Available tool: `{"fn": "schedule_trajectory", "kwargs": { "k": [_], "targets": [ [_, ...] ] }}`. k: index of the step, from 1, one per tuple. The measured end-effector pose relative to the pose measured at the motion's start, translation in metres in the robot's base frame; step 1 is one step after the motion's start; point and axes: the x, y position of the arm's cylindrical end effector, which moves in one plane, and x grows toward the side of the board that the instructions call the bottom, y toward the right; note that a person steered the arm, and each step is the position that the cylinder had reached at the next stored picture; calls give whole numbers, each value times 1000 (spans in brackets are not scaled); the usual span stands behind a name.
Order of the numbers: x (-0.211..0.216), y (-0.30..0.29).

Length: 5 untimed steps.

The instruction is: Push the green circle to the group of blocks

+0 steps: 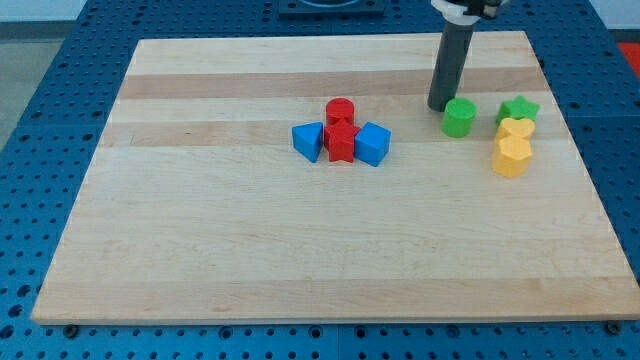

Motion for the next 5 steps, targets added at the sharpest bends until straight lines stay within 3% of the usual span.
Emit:
{"fn": "schedule_trajectory", "kwargs": {
  "k": [5],
  "targets": [
    [33,5]
  ]
}}
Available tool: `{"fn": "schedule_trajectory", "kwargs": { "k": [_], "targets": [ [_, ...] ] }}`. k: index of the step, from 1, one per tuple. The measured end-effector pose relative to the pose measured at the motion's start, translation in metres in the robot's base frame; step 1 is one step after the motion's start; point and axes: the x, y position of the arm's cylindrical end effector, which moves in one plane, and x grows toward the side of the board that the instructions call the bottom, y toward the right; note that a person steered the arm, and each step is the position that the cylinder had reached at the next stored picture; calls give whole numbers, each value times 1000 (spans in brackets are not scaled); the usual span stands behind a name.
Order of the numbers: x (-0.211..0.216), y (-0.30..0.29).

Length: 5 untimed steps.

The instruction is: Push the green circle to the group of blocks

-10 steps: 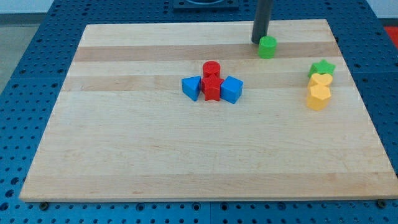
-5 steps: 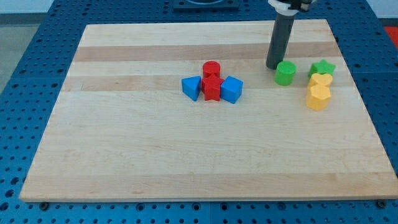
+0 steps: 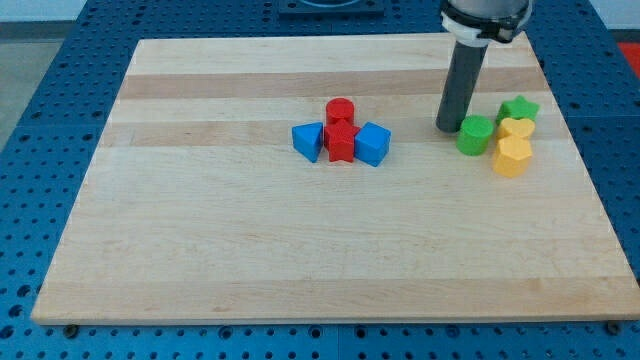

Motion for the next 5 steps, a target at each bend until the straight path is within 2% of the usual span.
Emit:
{"fn": "schedule_trajectory", "kwargs": {
  "k": [5],
  "targets": [
    [15,-13]
  ]
}}
